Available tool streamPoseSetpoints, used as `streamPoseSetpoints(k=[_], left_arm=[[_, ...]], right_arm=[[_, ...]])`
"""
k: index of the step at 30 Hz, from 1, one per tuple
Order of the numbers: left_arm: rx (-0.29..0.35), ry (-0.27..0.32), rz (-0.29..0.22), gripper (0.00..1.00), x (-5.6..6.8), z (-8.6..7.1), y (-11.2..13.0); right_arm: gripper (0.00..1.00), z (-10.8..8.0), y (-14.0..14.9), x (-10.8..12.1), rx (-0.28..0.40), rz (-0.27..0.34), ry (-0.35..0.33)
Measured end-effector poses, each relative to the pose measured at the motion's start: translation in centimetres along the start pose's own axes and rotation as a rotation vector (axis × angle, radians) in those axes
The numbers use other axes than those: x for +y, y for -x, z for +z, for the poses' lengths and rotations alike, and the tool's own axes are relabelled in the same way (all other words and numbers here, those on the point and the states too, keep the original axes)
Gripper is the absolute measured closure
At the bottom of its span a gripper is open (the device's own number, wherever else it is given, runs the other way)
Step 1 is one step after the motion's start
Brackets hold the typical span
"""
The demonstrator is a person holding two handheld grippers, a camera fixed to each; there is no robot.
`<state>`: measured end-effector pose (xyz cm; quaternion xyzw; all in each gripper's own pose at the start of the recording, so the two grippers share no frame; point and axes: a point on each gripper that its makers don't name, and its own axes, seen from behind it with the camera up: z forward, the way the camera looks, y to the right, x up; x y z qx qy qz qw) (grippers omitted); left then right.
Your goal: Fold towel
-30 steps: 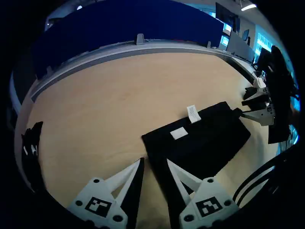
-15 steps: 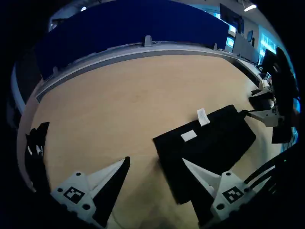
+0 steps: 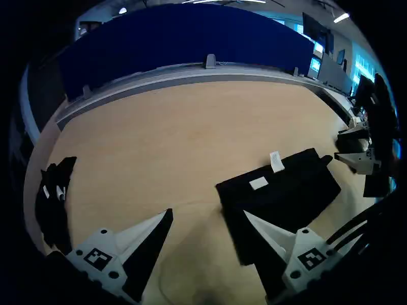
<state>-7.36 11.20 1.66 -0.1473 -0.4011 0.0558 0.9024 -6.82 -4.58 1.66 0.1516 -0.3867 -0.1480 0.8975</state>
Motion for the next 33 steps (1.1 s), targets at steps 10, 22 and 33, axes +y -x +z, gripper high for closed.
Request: streamPoseSetpoints(k=[10, 22, 33], left_arm=[[0.010, -0.035, -0.064, 0.08, -1.4, -2.9, 1.9], [0.011, -0.102, -0.171, 0.07, -3.9, -6.9, 5.9], [0.013, -0.154, -0.244, 0.07, -5.7, -10.0, 9.3]], right_arm=[[0.00, -0.1, -0.8, -3.1, 0.009, -0.035, -0.056], [0.00, 0.6, -2.3, -9.3, 0.019, -0.095, -0.148], [0.00, 1.6, -3.1, -15.1, 0.015, -0.147, -0.239]])
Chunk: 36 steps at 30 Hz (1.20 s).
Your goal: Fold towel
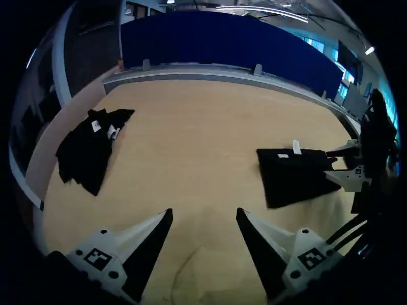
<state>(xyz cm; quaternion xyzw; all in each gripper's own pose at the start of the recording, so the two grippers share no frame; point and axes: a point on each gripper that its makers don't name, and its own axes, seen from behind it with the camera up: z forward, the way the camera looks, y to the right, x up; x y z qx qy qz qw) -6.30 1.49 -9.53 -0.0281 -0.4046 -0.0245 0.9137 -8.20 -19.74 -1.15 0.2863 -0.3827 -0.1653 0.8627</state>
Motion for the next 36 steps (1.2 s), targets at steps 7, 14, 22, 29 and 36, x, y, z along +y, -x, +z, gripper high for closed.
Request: streamPoseSetpoints(k=[7, 14, 22, 29, 36], left_arm=[[-0.001, -0.019, -0.031, 0.07, -1.4, -0.8, 1.1], [-0.001, -0.020, -0.040, 0.07, -1.8, -0.9, 1.4], [-0.001, -0.013, -0.036, 0.07, -1.3, -0.6, 1.2], [-0.002, -0.010, -0.036, 0.07, -1.1, -0.5, 1.3], [-0.005, -0.012, -0.040, 0.07, -1.4, -0.3, 1.4]], right_arm=[[0.00, 1.1, -0.6, -2.9, -0.008, -0.026, -0.055], [0.00, 1.7, -0.7, -3.7, -0.016, -0.035, -0.072], [0.00, 2.4, -0.6, -3.8, -0.023, -0.027, -0.082], [0.00, 3.4, -0.6, -3.2, -0.032, -0.023, -0.079], [0.00, 4.2, -1.2, -2.4, -0.031, -0.032, -0.070]])
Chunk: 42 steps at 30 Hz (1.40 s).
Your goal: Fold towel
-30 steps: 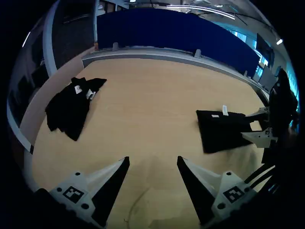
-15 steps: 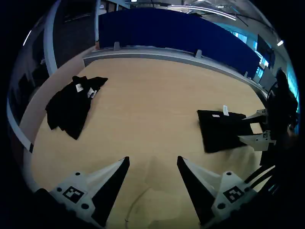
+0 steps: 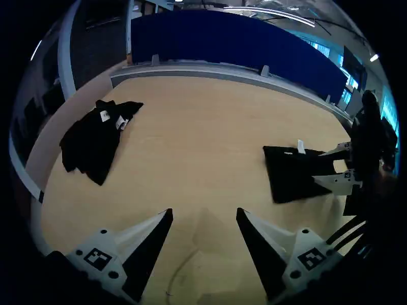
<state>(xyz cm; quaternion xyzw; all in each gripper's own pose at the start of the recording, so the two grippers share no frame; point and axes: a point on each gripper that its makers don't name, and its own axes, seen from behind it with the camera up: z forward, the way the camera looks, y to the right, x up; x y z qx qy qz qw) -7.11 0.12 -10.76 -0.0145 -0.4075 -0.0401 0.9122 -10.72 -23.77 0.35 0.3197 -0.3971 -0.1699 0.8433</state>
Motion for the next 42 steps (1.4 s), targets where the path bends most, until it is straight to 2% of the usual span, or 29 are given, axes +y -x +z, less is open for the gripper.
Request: streamPoseSetpoints(k=[9, 18, 26, 42], left_arm=[[-0.004, -0.003, -0.002, 0.07, -0.2, 0.0, 0.2], [-0.002, 0.000, 0.005, 0.07, -0.1, -0.1, -0.1], [0.002, 0.008, 0.014, 0.07, 0.2, -0.2, -0.7], [0.001, 0.015, 0.040, 0.07, 0.8, -0.4, -0.9]], right_arm=[[0.00, 0.1, -1.1, 0.5, 0.012, -0.017, 0.006], [0.00, -1.2, -0.8, 0.0, 0.019, -0.021, 0.012], [0.00, -3.5, 2.3, 0.9, 0.002, 0.012, 0.037], [0.00, -7.8, 9.2, 4.9, -0.059, 0.053, 0.107]])
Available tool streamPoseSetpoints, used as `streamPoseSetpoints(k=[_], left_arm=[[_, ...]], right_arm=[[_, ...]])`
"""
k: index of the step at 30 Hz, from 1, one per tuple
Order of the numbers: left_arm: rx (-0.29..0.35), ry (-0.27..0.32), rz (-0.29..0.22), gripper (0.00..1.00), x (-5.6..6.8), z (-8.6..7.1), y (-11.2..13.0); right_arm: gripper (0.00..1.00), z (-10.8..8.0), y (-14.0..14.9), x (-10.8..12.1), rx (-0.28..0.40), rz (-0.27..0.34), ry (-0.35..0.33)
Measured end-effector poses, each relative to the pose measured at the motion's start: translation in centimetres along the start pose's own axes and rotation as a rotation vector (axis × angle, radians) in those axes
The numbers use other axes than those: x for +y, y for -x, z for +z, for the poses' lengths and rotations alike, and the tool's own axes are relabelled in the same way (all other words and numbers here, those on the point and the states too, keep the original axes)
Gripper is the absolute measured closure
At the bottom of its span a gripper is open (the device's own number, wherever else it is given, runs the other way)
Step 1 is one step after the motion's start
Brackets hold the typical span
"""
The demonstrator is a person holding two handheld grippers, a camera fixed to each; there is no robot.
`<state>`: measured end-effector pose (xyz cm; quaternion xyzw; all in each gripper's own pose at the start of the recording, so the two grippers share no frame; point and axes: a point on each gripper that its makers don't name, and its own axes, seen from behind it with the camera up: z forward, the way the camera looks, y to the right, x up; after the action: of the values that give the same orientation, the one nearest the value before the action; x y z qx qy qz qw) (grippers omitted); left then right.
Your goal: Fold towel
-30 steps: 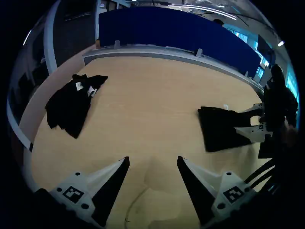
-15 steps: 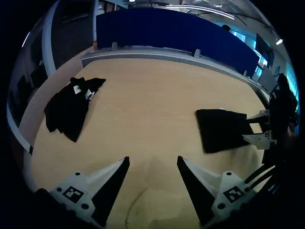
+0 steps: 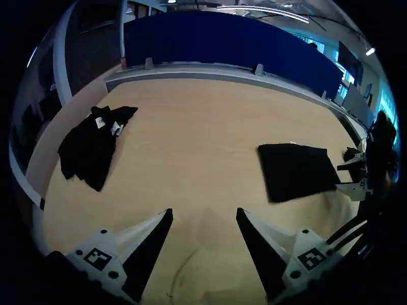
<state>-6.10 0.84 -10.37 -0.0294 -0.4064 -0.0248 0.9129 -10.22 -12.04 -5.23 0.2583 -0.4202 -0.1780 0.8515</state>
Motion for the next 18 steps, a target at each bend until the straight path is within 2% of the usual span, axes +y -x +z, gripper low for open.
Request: streamPoseSetpoints(k=[14, 18], left_arm=[[0.004, -0.002, 0.007, 0.07, 0.2, -0.4, -0.5], [0.006, -0.001, 0.009, 0.07, 0.4, -0.4, -0.7]], right_arm=[[0.00, -2.0, 3.4, 2.6, -0.033, 0.006, 0.024], [0.11, -1.9, 3.8, 2.4, -0.043, 0.009, 0.008]])
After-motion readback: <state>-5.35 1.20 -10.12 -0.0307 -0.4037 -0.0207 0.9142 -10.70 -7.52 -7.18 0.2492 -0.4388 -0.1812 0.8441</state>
